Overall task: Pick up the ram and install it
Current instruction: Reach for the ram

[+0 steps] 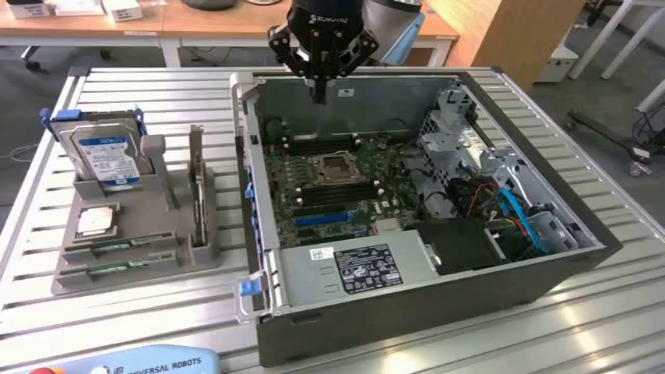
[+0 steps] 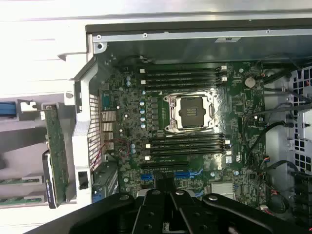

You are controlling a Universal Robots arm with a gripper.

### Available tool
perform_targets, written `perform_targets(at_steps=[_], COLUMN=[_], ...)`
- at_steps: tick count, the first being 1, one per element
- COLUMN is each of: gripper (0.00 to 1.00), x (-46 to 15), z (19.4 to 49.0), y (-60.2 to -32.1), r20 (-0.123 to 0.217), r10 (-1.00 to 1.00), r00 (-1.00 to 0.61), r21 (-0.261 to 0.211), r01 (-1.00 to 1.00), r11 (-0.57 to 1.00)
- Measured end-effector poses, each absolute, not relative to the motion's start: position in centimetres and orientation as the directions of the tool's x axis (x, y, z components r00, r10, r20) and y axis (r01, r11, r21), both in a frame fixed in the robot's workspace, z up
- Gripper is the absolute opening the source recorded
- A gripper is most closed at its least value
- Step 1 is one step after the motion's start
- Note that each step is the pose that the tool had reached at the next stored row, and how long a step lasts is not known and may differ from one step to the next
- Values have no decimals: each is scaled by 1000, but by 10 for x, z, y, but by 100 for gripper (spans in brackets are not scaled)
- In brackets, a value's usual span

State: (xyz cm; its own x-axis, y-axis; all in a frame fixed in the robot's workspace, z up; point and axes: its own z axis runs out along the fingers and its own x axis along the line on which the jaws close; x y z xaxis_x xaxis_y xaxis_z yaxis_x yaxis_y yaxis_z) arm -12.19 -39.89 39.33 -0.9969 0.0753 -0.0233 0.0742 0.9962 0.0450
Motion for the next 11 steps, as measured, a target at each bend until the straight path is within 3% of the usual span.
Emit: perform_targets(at_steps=[11], gripper=[10], x=[-122], z=[393], y=[-399], r20=[-23], r10=[75], r00=[-997], r21=[45], r01=[74], r11=[996])
